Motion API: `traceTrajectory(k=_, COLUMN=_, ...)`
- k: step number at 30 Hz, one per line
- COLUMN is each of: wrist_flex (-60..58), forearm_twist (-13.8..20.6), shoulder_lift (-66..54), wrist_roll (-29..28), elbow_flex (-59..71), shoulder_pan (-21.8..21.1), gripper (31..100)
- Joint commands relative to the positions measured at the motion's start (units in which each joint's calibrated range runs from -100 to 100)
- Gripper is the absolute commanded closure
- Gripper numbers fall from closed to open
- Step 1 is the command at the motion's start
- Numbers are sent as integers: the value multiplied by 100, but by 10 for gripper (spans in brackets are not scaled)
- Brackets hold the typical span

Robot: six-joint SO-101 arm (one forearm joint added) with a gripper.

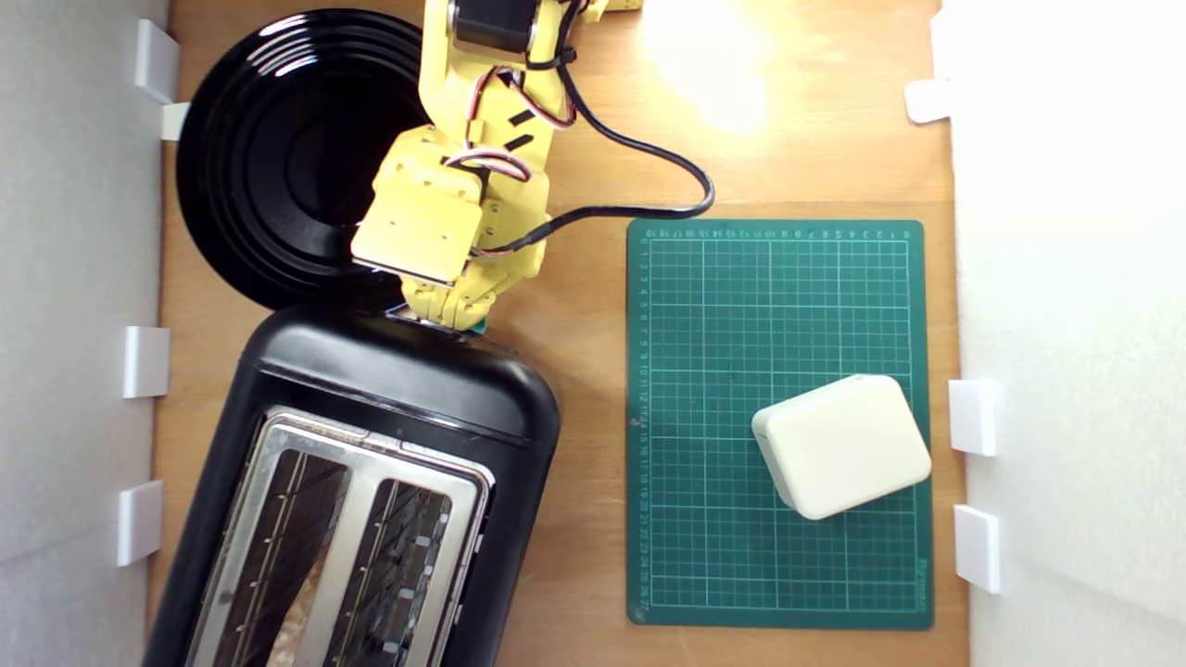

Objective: Start toaster

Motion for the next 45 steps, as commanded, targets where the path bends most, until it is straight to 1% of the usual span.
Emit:
traceTrajectory(k=1, wrist_flex=-50, forearm_twist=19, shoulder_lift=-18, wrist_roll=4, elbow_flex=204, shoulder_pan=62, gripper=989)
traceTrajectory(k=6, wrist_flex=-101, forearm_twist=10, shoulder_lift=40, wrist_roll=-12, elbow_flex=304, shoulder_pan=70, gripper=989)
traceTrajectory(k=10, wrist_flex=-367, forearm_twist=-9, shoulder_lift=348, wrist_roll=-12, elbow_flex=522, shoulder_pan=189, gripper=989)
traceTrajectory(k=15, wrist_flex=-452, forearm_twist=-75, shoulder_lift=573, wrist_roll=-17, elbow_flex=540, shoulder_pan=204, gripper=989)
traceTrajectory(k=21, wrist_flex=-495, forearm_twist=-56, shoulder_lift=823, wrist_roll=-22, elbow_flex=567, shoulder_pan=204, gripper=989)
traceTrajectory(k=23, wrist_flex=-538, forearm_twist=10, shoulder_lift=848, wrist_roll=-22, elbow_flex=804, shoulder_pan=204, gripper=989)
traceTrajectory(k=27, wrist_flex=-1172, forearm_twist=19, shoulder_lift=848, wrist_roll=-1, elbow_flex=1303, shoulder_pan=204, gripper=989)
traceTrajectory(k=35, wrist_flex=-1352, forearm_twist=19, shoulder_lift=931, wrist_roll=4, elbow_flex=1794, shoulder_pan=204, gripper=989)
traceTrajectory(k=39, wrist_flex=-1951, forearm_twist=19, shoulder_lift=931, wrist_roll=4, elbow_flex=2330, shoulder_pan=204, gripper=989)
traceTrajectory(k=45, wrist_flex=-2063, forearm_twist=19, shoulder_lift=939, wrist_roll=4, elbow_flex=2566, shoulder_pan=204, gripper=989)
